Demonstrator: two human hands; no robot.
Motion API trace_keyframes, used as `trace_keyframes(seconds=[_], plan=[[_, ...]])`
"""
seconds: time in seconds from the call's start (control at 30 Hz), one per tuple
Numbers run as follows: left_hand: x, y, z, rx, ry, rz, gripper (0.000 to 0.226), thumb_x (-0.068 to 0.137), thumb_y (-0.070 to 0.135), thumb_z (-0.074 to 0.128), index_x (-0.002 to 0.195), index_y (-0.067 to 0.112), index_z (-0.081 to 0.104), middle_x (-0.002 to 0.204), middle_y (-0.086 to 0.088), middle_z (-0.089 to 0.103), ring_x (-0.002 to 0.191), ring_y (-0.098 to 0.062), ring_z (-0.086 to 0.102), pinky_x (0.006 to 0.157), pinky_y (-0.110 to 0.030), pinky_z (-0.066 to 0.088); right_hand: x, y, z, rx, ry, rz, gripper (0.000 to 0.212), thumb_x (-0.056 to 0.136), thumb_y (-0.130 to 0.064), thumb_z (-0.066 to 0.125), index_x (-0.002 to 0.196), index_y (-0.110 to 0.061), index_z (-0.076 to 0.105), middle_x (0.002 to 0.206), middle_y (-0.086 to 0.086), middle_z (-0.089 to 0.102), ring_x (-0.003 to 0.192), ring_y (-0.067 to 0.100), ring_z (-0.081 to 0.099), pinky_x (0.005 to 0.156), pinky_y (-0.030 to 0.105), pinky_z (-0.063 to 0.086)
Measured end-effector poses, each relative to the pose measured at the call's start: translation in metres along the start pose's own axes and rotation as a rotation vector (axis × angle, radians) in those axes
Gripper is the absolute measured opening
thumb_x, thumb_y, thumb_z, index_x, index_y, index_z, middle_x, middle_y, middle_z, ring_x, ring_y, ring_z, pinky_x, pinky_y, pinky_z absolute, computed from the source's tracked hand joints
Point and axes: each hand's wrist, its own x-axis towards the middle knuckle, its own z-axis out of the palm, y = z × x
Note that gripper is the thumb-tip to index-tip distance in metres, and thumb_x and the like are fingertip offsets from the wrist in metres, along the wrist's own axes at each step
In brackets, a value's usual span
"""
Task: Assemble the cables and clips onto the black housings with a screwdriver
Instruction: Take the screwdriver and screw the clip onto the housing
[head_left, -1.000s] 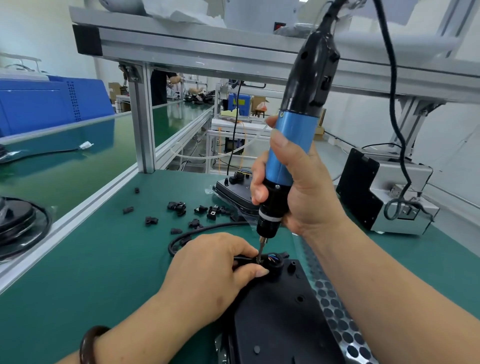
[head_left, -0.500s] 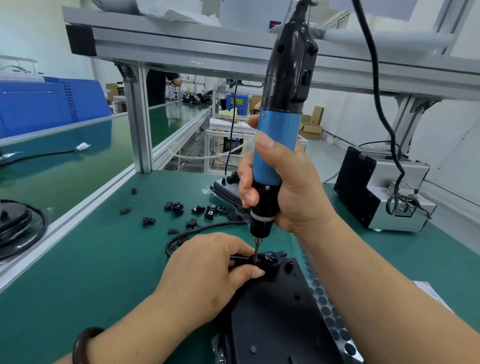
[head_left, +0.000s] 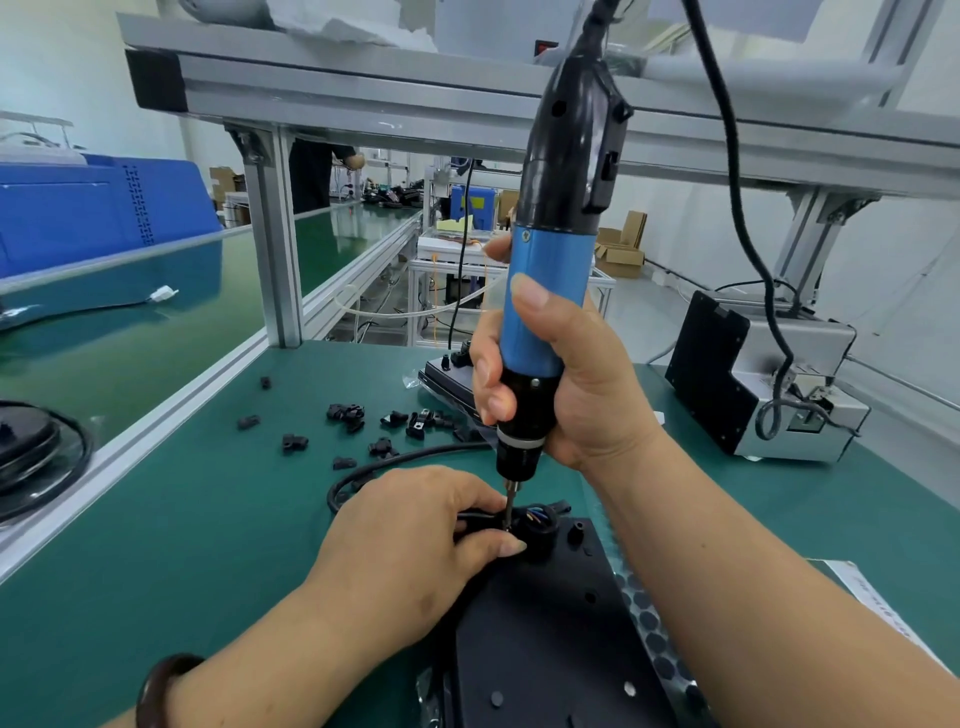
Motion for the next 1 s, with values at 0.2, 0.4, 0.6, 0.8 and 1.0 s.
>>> trace_keyframes(seconds=[0.2, 0.4, 0.6, 0.8, 1.0], plan=[[0.0, 0.0, -0.006, -0.058, -0.055, 0.004, 0.027, 0.073, 0.057, 0.071, 0.096, 0.055, 0.057, 0.074, 0.039, 0.054, 0.08, 0.017, 0.056, 0.08, -0.018, 0.051, -0.002, -0.002, -0.003, 0.005, 0.037, -0.02, 0.037, 0.08, -0.03, 0.062, 0.113, -0.02, 0.049, 0.056, 0.008, 0.052, 0.037, 0.019, 0.045, 0.047, 0.027, 0.044], [-0.002, 0.001, -0.007, -0.065, -0.056, 0.014, 0.026, 0.075, 0.055, 0.07, 0.098, 0.055, 0.056, 0.085, 0.037, 0.06, 0.084, 0.015, 0.058, 0.083, -0.021, 0.053, -0.002, -0.002, -0.003, 0.006, 0.035, -0.011, 0.037, 0.08, -0.03, 0.062, 0.112, -0.018, 0.048, 0.056, 0.008, 0.053, 0.037, 0.019, 0.044, 0.046, 0.027, 0.043], [-0.002, 0.003, -0.008, -0.04, -0.042, 0.023, 0.025, 0.075, 0.057, 0.07, 0.095, 0.054, 0.056, 0.075, 0.038, 0.055, 0.083, 0.012, 0.058, 0.08, -0.022, 0.053, -0.001, -0.001, -0.003, 0.005, 0.039, -0.004, 0.036, 0.078, -0.03, 0.063, 0.106, -0.015, 0.045, 0.055, 0.008, 0.052, 0.036, 0.018, 0.044, 0.045, 0.026, 0.042], [0.0, 0.0, -0.008, -0.042, -0.059, 0.025, 0.027, 0.076, 0.053, 0.07, 0.102, 0.047, 0.064, 0.09, 0.035, 0.063, 0.086, 0.012, 0.059, 0.08, -0.014, 0.05, -0.001, -0.001, -0.001, 0.0, 0.021, -0.018, 0.036, 0.078, -0.028, 0.063, 0.11, -0.019, 0.049, 0.056, 0.008, 0.052, 0.037, 0.018, 0.045, 0.046, 0.026, 0.043], [0.001, -0.006, -0.012, -0.142, -0.176, 0.035, 0.025, 0.082, 0.035, 0.072, 0.101, 0.049, 0.063, 0.089, 0.038, 0.062, 0.09, 0.026, 0.051, 0.073, 0.007, 0.035, -0.002, -0.001, -0.004, 0.011, 0.049, -0.011, 0.042, 0.078, -0.029, 0.064, 0.115, -0.018, 0.048, 0.056, 0.008, 0.053, 0.038, 0.018, 0.046, 0.046, 0.026, 0.044]])
